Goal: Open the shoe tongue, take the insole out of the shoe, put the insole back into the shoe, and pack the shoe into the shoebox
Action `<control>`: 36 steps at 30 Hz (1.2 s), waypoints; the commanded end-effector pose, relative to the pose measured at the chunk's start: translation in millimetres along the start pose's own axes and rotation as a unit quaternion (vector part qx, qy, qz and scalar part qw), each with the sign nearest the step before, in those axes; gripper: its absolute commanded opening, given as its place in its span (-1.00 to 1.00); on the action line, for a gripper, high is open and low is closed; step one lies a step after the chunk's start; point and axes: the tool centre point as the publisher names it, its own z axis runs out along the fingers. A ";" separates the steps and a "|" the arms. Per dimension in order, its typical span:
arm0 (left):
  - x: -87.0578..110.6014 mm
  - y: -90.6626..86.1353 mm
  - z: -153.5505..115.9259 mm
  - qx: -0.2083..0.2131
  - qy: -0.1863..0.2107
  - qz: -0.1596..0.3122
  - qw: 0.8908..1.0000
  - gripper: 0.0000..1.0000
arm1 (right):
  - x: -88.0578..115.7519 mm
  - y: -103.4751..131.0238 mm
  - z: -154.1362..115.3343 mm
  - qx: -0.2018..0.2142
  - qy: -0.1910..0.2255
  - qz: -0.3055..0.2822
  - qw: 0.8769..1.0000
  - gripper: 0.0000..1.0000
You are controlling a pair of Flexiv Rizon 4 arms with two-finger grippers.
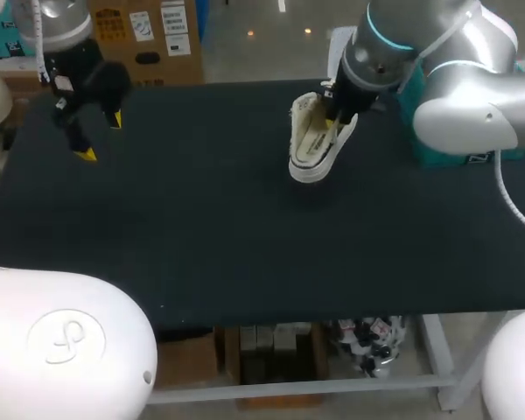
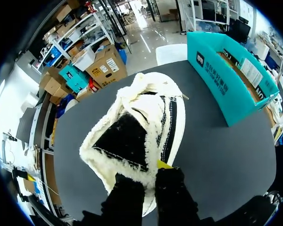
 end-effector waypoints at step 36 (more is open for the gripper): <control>3.9 -1.3 -0.4 -0.003 -0.017 0.000 1.000 1.00 | -161.3 205.9 -53.7 0.187 -0.093 0.049 0.977 -1.00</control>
